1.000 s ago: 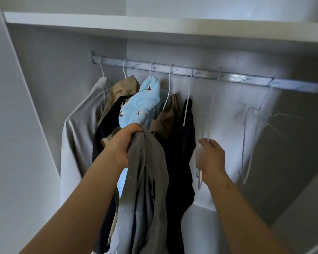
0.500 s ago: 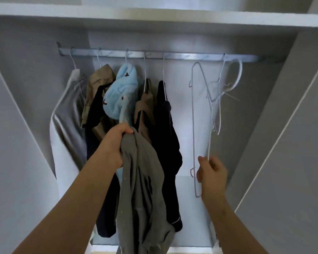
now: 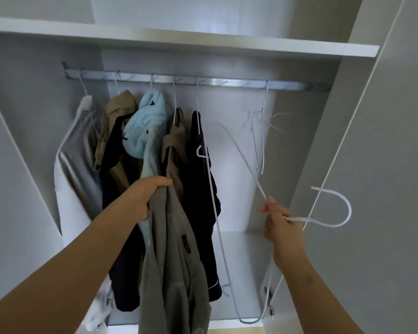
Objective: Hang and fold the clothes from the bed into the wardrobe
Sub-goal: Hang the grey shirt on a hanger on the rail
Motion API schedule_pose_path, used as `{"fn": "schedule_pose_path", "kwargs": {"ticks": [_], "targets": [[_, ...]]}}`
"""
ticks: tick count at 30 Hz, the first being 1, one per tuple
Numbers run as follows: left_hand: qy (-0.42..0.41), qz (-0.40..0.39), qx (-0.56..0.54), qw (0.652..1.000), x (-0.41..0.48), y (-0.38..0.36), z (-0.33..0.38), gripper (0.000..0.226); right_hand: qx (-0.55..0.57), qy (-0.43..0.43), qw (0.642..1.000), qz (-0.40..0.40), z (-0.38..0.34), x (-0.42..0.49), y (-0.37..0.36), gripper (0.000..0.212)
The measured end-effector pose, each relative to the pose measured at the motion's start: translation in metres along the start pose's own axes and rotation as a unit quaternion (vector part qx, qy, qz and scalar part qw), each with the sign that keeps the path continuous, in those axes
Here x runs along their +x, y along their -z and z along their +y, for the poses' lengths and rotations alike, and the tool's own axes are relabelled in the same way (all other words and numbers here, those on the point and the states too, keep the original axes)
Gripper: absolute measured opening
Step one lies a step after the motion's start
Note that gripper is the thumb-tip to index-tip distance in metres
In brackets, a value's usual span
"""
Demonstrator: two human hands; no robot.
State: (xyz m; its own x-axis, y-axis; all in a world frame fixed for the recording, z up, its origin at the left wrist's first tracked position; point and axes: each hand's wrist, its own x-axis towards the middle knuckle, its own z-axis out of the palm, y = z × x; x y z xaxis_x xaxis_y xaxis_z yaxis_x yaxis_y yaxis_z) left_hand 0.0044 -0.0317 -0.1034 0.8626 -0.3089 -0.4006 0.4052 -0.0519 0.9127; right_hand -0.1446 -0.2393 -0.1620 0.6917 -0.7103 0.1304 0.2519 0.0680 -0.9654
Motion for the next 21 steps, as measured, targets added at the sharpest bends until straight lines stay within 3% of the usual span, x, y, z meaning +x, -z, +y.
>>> {"fn": "schedule_pose_path", "kwargs": {"ticks": [6, 12, 15, 18, 21], "targets": [[-0.029, 0.064, -0.009, 0.997, 0.003, 0.021, 0.007, 0.017, -0.039, -0.060, 0.986, -0.148, -0.002, 0.004, 0.008, 0.046], [-0.169, 0.115, 0.025, 0.979, -0.007, 0.029, 0.012, 0.020, -0.174, -0.112, 0.940, -0.271, 0.004, -0.002, 0.002, 0.044], [-0.217, 0.060, 0.119, 0.967, -0.026, 0.010, 0.007, 0.019, -0.196, -0.115, 0.932, -0.283, 0.004, -0.005, -0.011, 0.040], [-0.225, -0.031, 0.167, 0.959, -0.050, -0.017, 0.000, 0.028, -0.163, -0.116, 0.940, -0.277, 0.000, -0.010, -0.026, 0.009], [-0.245, -0.129, 0.163, 0.947, -0.070, -0.035, -0.005, 0.024, -0.158, -0.091, 0.939, -0.292, 0.002, -0.009, -0.038, 0.032]]}}
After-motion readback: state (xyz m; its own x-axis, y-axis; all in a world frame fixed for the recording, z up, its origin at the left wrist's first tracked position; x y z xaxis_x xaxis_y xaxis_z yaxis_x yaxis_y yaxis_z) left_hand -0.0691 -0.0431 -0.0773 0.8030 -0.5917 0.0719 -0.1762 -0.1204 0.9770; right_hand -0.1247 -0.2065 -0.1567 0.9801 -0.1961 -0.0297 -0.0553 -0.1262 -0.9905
